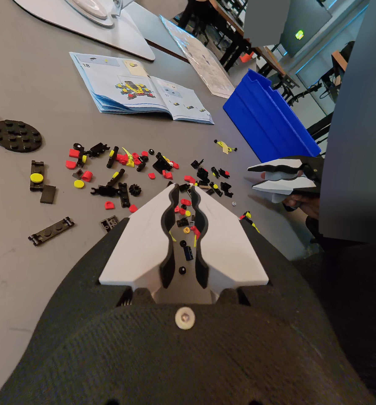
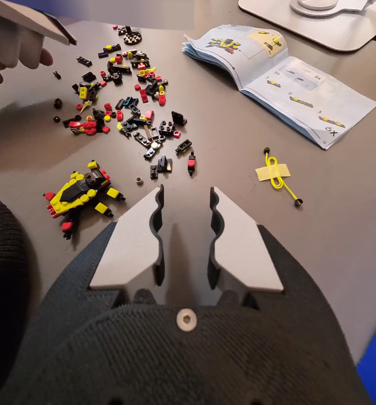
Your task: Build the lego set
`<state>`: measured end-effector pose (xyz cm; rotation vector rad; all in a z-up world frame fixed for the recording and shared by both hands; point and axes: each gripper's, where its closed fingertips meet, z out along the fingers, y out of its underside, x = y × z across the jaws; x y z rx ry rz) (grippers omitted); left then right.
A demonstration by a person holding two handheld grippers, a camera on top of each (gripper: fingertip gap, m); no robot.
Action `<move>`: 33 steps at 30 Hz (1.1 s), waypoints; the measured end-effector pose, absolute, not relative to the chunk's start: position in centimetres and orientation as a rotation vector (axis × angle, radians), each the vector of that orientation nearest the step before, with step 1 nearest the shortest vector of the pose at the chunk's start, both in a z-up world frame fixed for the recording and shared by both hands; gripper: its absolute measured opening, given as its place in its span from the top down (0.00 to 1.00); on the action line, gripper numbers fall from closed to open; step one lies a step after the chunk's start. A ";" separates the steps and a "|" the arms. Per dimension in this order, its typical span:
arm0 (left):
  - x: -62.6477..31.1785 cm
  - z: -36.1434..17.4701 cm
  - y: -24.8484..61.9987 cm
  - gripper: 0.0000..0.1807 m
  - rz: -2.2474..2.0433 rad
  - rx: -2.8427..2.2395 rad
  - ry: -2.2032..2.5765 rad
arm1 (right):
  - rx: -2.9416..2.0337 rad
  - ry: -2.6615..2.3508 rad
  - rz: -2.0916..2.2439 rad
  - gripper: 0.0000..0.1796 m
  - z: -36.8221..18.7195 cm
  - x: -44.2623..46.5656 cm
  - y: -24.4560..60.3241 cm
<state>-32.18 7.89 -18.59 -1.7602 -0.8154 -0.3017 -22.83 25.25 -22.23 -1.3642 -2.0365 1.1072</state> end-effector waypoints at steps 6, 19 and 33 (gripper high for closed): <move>-31.7 -19.1 8.3 0.95 -0.285 -1.811 -0.788 | -1.354 -2.039 1.099 0.77 -22.2 -22.8 25.2; -31.5 -20.5 8.8 0.92 -0.342 -1.847 -0.810 | -1.393 -2.052 1.101 0.77 -23.0 -23.0 25.4; -31.8 -21.8 8.8 0.92 -0.354 -1.887 -0.834 | -1.449 -2.063 1.101 0.78 -23.8 -23.1 25.7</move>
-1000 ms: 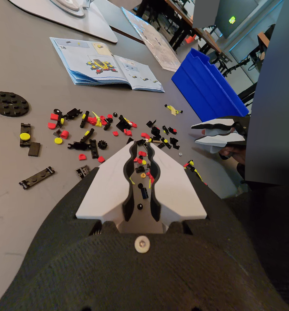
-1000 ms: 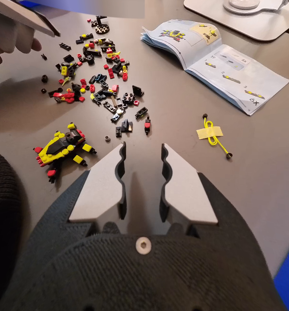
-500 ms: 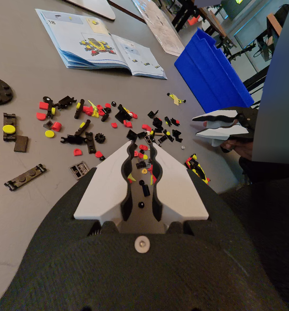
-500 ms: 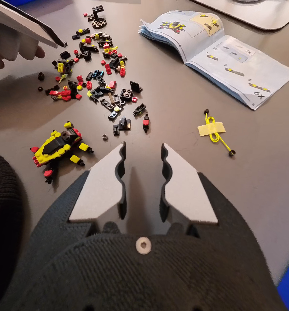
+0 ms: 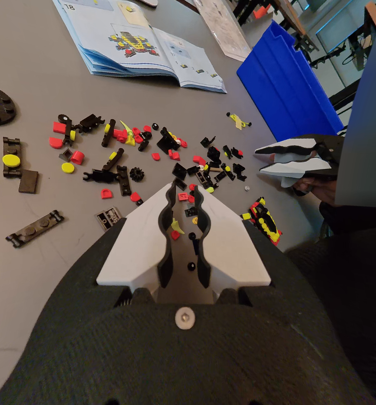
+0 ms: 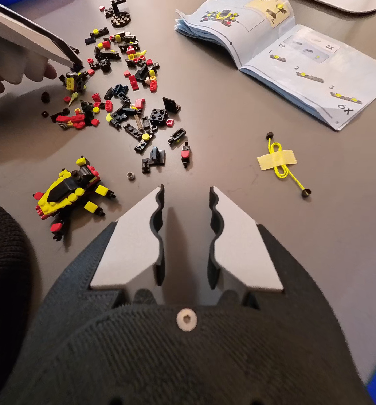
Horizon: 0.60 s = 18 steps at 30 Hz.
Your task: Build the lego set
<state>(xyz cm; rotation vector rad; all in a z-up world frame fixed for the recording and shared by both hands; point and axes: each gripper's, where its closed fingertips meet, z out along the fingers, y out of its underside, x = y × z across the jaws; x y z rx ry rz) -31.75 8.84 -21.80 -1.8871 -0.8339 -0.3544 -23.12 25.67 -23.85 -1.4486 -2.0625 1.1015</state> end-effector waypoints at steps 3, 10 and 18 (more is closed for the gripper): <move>-31.7 -22.0 8.9 0.93 -0.368 -1.886 -0.842 | -1.455 -2.063 1.103 0.78 -23.9 -23.1 25.7; -31.6 -22.0 9.0 0.92 -0.362 -1.900 -0.834 | -1.455 -2.067 1.087 0.78 -24.1 -23.1 25.8; -30.9 -21.8 9.4 0.92 -0.414 -1.890 -0.814 | -1.404 -2.063 1.250 0.89 -22.6 -23.7 23.7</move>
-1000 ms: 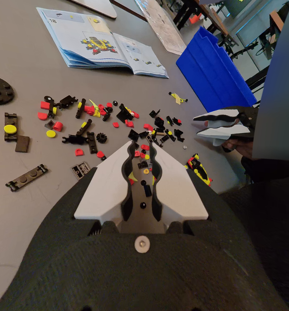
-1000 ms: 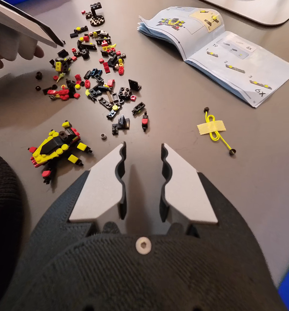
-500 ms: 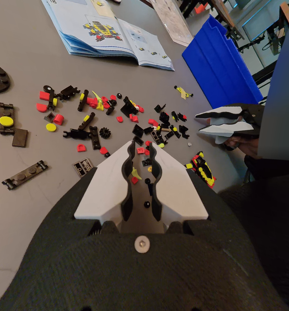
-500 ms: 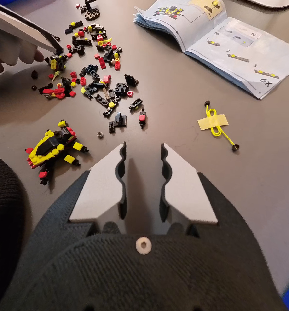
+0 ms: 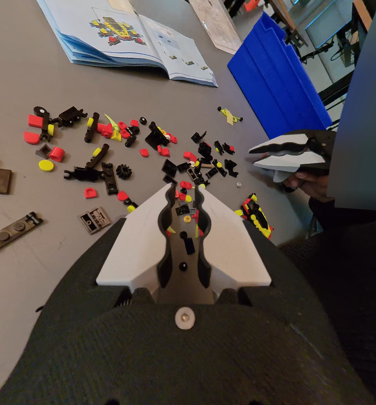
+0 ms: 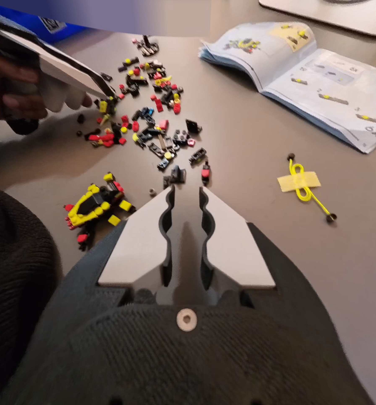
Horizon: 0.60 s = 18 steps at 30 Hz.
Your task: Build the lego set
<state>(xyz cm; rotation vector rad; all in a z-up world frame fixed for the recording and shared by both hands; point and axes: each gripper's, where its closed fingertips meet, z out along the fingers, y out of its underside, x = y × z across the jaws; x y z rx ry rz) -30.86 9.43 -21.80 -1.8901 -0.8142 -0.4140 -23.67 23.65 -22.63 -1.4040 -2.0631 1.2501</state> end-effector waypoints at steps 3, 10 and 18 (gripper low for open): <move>-30.6 -21.7 9.6 0.92 -0.436 -1.885 -0.814 | -1.343 -2.074 1.327 0.89 -21.8 -24.6 22.2; -30.2 -21.0 9.5 0.92 -0.456 -1.869 -0.796 | -1.139 -2.275 1.339 0.91 -22.2 -26.6 18.5; -29.5 -20.5 9.3 0.90 -0.526 -1.839 -0.806 | -0.904 -2.494 1.091 0.90 -24.0 -27.2 16.5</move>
